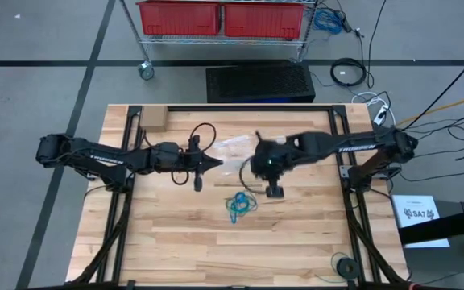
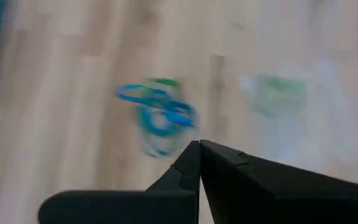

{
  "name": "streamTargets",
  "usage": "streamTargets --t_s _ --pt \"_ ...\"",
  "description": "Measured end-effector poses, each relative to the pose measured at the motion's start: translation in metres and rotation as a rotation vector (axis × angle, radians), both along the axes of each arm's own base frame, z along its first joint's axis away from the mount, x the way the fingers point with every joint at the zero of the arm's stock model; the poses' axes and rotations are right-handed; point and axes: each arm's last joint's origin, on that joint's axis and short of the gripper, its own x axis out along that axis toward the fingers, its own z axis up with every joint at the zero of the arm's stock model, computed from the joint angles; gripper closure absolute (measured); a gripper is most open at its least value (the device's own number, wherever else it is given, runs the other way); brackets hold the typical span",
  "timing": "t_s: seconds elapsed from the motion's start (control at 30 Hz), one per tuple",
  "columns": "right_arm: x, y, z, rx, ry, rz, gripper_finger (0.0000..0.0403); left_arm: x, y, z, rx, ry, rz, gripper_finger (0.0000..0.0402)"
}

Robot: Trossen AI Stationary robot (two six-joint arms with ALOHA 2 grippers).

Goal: Sort rubber bands
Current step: Put the green rubber band in the transparent zip bag

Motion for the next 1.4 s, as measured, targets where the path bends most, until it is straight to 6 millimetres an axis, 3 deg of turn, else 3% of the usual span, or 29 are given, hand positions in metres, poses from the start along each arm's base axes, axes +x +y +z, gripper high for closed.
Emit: streamTargets --t_s 0.3,0.63,0.8,1.2,1.4 --pt "0.021 0.021 -0.075 0.150 -0.124 -0.060 0.0396 -0.010 0.006 0.008 0.026 0.006 0.096 0.0401" --pt "0.050 0.042 -0.130 0.241 -0.122 -0.105 0.0312 -0.029 0.007 0.016 0.060 0.060 0.175 0.0401" --pt "0.055 0.046 -0.147 0.277 -0.080 -0.128 0.0289 -0.030 0.007 0.014 0.059 0.078 0.177 0.0401" --pt "0.066 0.046 -0.174 0.269 -0.062 -0.223 0.0287 -0.030 0.007 0.013 0.050 0.087 0.175 0.0401" --pt "0.069 0.048 -0.174 0.241 -0.070 -0.253 0.0323 -0.030 0.006 0.013 0.032 0.085 0.172 0.0401"
